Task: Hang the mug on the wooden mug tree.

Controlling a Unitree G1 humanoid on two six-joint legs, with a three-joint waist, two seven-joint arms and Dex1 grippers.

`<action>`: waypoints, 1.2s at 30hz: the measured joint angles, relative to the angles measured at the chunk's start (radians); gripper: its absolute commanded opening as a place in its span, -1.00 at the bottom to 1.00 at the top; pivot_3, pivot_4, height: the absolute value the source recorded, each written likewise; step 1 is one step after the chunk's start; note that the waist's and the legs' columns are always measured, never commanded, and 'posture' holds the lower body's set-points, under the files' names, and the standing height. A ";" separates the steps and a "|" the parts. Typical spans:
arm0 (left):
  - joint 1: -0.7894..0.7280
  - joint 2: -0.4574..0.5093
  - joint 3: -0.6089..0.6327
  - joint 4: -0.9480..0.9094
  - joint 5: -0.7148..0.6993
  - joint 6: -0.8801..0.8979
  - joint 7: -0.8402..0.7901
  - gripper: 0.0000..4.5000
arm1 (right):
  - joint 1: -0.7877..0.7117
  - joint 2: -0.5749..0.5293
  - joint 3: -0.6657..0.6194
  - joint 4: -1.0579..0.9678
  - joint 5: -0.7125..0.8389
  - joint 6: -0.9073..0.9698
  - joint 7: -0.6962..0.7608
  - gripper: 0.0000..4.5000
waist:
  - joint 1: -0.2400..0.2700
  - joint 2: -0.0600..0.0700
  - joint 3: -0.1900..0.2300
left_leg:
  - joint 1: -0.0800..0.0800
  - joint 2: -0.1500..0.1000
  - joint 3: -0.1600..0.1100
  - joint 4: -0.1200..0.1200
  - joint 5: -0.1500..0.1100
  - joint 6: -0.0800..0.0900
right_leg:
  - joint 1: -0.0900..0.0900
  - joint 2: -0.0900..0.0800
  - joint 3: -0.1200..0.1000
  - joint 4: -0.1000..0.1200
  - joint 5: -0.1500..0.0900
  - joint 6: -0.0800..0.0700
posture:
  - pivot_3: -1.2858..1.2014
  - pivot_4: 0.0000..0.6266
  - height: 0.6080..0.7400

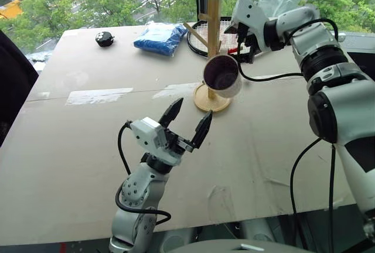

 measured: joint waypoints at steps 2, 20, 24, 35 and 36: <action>-0.002 0.001 0.002 0.000 -0.003 0.000 -0.003 1.00 | -0.004 -0.027 -0.011 0.000 0.004 0.010 0.012 0.98 | 0.000 0.000 0.000 | 0.000 0.000 0.000 0.000 0.000 0.000 | 0.000 0.000 0.000 0.000 0.000 0.000 | 0.03 -0.52 1.00; -0.062 0.018 0.016 0.003 -0.038 -0.013 -0.050 1.00 | 0.119 -0.399 -0.102 -0.176 0.178 0.234 0.368 0.98 | 0.002 -0.001 -0.001 | 0.000 0.000 0.002 0.000 0.000 0.000 | 0.001 -0.001 0.002 0.000 0.000 0.000 | 0.03 -0.52 1.00; -0.001 0.073 0.020 0.004 -0.038 0.021 -0.067 1.00 | 0.753 -0.460 -0.194 -0.823 0.450 0.554 0.363 0.98 | 0.022 -0.002 -0.004 | -0.003 0.003 -0.003 0.002 0.000 0.000 | 0.001 0.000 -0.001 0.000 0.000 0.000 | 0.03 -0.52 1.00; 0.172 0.300 0.067 0.064 0.033 0.135 -0.129 1.00 | 1.838 -0.009 -0.305 -1.861 0.669 0.691 -0.196 0.98 | 0.023 0.007 -0.004 | 0.021 0.004 0.004 0.004 -0.004 0.006 | 0.024 0.001 -0.003 -0.001 -0.004 0.003 | 0.03 -0.52 1.00; 0.173 0.302 0.068 0.074 0.037 0.134 -0.136 1.00 | 1.855 -0.008 -0.294 -1.861 0.650 0.656 -0.212 0.98 | 0.021 0.008 -0.002 | 0.026 0.004 0.006 0.004 -0.005 0.005 | 0.029 -0.001 -0.004 -0.002 -0.004 0.003 | 0.03 -0.52 1.00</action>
